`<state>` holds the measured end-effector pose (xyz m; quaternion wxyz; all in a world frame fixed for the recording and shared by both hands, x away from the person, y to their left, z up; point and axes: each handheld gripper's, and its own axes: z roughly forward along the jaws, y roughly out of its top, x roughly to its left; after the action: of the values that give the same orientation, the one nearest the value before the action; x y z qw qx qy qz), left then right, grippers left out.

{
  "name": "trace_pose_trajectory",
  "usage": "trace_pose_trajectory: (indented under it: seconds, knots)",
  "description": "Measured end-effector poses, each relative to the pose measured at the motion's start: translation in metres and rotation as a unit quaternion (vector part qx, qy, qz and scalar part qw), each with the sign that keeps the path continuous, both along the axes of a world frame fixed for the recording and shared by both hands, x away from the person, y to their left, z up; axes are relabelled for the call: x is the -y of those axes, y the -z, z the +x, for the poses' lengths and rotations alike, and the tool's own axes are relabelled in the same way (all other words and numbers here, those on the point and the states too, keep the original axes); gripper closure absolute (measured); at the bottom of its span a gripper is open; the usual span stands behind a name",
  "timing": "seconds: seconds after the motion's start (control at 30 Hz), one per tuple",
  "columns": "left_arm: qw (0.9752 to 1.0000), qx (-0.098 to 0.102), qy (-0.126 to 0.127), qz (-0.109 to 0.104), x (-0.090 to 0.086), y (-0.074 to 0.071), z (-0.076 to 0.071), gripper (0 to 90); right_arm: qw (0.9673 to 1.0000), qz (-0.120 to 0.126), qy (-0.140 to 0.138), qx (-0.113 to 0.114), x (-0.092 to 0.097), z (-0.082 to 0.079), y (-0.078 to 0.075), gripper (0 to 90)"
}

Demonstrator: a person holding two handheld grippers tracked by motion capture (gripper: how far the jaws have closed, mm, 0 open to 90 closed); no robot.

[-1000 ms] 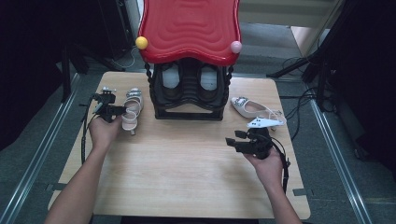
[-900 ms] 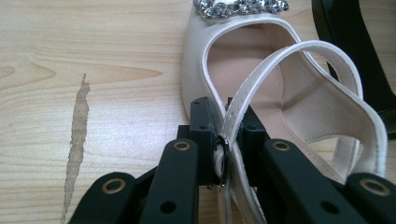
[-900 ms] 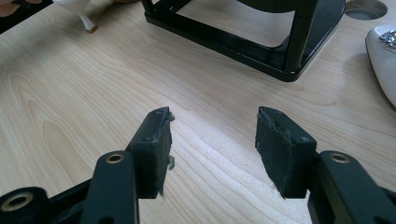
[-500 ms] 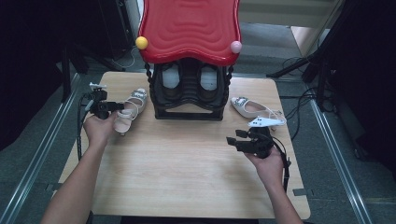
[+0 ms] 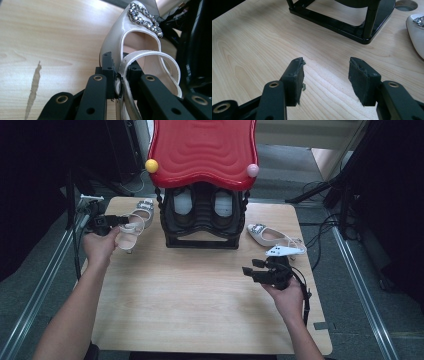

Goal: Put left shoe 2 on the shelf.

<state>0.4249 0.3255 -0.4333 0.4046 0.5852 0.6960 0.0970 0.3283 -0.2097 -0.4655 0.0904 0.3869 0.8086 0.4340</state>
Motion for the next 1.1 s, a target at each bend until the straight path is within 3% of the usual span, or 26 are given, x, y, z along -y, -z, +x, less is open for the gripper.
trace_pose_trajectory:
  seconds: [0.27, 0.7, 0.87, 1.1]
  knots:
    - [0.9992, 0.022, -0.007, -0.034, -0.003, -0.030, 0.002, 82.3, 1.0000, 0.002, 0.002, -0.002, 0.001, 0.000, 0.000, 46.9]
    - [0.9973, 0.061, -0.019, -0.035, 0.002, -0.081, 0.005, 82.1, 1.0000, 0.002, 0.003, -0.003, 0.001, 0.000, 0.000, 46.9]
    - [0.9952, 0.089, -0.023, -0.033, 0.005, -0.108, 0.006, 82.0, 1.0000, 0.003, 0.002, -0.003, 0.001, 0.000, 0.000, 46.8]
    - [0.9943, 0.097, -0.021, -0.040, 0.007, -0.136, 0.009, 81.9, 1.0000, 0.000, 0.000, 0.000, 0.001, 0.000, 0.000, 46.8]
